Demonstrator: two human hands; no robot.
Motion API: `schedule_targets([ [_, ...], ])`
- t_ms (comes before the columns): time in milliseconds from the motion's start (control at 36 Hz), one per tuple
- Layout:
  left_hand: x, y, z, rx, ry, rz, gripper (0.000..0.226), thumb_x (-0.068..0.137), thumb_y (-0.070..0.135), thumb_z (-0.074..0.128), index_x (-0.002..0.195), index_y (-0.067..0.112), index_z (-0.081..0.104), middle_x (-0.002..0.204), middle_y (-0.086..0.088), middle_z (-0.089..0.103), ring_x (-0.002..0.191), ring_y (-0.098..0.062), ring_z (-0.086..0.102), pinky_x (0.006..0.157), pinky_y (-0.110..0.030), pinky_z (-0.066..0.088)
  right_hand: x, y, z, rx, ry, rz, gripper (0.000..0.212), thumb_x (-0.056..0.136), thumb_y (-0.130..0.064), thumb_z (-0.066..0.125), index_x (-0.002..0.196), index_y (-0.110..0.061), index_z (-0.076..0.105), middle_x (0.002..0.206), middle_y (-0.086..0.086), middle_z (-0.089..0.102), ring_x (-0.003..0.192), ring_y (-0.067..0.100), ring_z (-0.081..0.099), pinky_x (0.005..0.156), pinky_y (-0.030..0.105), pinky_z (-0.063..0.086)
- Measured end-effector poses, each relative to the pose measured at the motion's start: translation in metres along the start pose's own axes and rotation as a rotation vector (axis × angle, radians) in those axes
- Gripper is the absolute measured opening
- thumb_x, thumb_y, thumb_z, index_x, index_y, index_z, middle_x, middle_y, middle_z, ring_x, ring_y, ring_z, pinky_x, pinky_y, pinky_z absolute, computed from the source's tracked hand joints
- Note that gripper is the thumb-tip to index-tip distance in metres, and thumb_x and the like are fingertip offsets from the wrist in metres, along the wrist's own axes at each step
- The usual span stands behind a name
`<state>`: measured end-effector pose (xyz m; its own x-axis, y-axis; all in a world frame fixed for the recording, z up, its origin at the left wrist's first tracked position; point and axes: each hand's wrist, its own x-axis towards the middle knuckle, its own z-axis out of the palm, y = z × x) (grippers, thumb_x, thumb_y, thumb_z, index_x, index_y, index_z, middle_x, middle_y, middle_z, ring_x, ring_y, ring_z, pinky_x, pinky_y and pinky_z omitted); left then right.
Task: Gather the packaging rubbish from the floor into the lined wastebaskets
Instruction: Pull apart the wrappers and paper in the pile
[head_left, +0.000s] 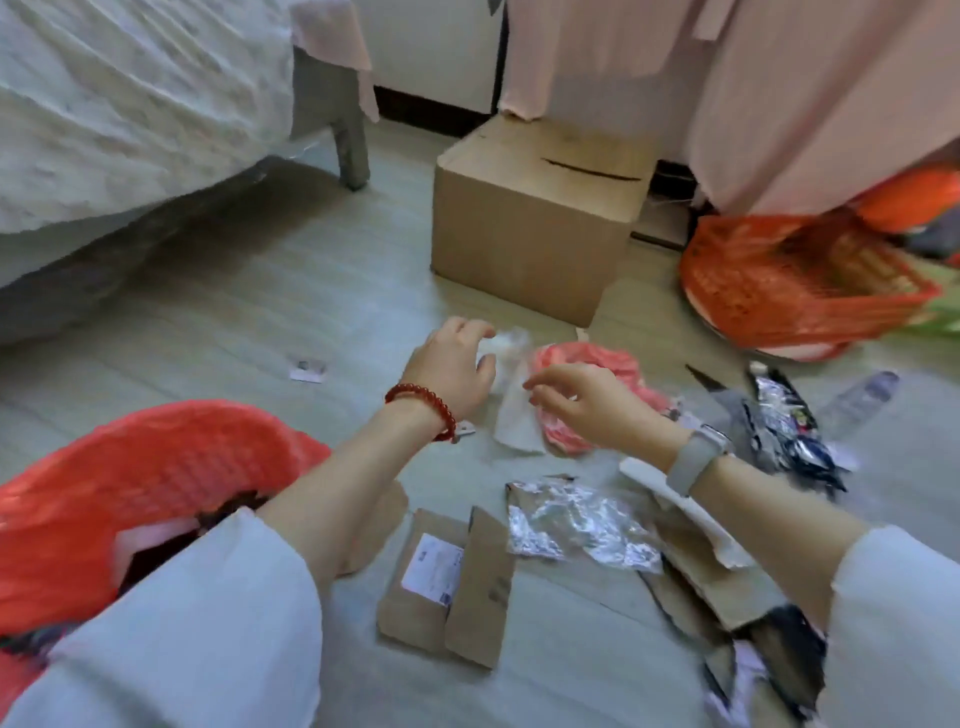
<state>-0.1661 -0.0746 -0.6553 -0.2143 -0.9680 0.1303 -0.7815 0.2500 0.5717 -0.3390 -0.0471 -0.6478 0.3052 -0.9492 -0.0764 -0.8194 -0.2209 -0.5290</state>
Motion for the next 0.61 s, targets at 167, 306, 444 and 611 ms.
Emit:
schedule_targets([
  [167,-0.006,0.090,0.126,0.012,-0.355,0.215,0.034,0.091,0.015,0.044,0.124,0.010,0.049,0.124,-0.010,0.050,0.109,-0.027,0.051,0.093,-0.040,0.044,-0.113,0.133,-0.012,-0.075,0.026,0.339,0.026,0.095,-0.025,0.044,0.112,-0.019,0.063,0.106,-0.004,0.066,0.086,0.015,0.059,0.063,0.015,0.042],
  [306,-0.052,0.126,0.225,0.024,-0.628,0.319,0.041,0.090,0.018,0.046,0.131,0.014,0.045,0.132,-0.009,0.047,0.118,-0.024,0.047,0.099,-0.033,0.039,-0.217,0.204,0.019,0.055,-0.004,0.566,0.026,0.095,-0.021,0.047,0.117,-0.012,0.059,0.112,0.002,0.064,0.102,0.019,0.059,0.086,0.028,0.045],
  [444,-0.107,0.130,0.291,0.066,-0.862,0.448,0.041,0.091,0.021,0.047,0.131,0.014,0.042,0.129,-0.011,0.043,0.118,-0.029,0.045,0.097,-0.038,0.040,-0.317,0.241,0.074,-0.038,-0.055,0.685,0.031,0.093,-0.023,0.049,0.122,-0.016,0.056,0.117,0.007,0.058,0.112,0.022,0.051,0.087,0.028,0.040],
  [611,-0.160,0.118,0.338,0.167,-0.885,0.634,0.063,0.083,0.033,0.060,0.139,0.017,0.034,0.149,-0.012,0.023,0.136,-0.033,0.023,0.104,-0.045,0.035,-0.398,0.243,0.142,-0.132,-0.102,0.853,0.066,0.081,-0.063,0.043,0.133,-0.023,0.041,0.125,0.005,0.044,0.114,0.026,0.045,0.082,0.033,0.045],
])
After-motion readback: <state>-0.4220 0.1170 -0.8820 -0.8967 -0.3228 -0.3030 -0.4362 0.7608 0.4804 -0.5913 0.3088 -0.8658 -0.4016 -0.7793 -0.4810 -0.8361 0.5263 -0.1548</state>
